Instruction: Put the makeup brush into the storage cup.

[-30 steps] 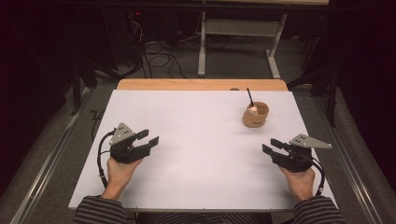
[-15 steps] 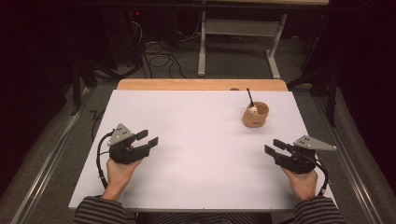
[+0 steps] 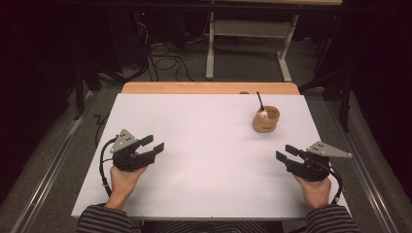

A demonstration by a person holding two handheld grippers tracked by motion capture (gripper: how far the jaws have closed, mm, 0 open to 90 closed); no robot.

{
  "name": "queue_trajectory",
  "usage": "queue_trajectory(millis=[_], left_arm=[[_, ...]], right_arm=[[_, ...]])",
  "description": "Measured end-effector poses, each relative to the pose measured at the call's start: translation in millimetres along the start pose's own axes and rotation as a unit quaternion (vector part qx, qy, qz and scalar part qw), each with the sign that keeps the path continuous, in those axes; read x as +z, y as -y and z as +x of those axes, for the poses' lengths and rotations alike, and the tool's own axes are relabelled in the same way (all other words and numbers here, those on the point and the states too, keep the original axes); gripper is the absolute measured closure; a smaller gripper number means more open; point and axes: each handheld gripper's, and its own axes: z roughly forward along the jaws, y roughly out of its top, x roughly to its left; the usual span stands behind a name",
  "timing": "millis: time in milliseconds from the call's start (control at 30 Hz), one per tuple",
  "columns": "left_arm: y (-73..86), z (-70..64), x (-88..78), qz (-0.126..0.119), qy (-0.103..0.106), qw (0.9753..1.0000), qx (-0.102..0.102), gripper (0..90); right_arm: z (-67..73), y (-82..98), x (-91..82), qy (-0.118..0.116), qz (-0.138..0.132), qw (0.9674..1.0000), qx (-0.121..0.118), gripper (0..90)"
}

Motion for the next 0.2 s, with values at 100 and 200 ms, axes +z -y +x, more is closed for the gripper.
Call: queue_trajectory(millis=[100, 200], left_arm=[[0.0, 0.3, 0.1, 0.0, 0.0, 1.0, -0.002, 46.4], [-0.1, 0.6, 0.2, -0.001, -0.001, 1.0, -0.003, 46.4]], right_arm=[[-0.1, 0.0, 0.0, -0.001, 0.0, 1.0, 0.0, 51.3], [-0.2, -0.2, 0.0, -0.001, 0.0, 1.0, 0.001, 51.3]])
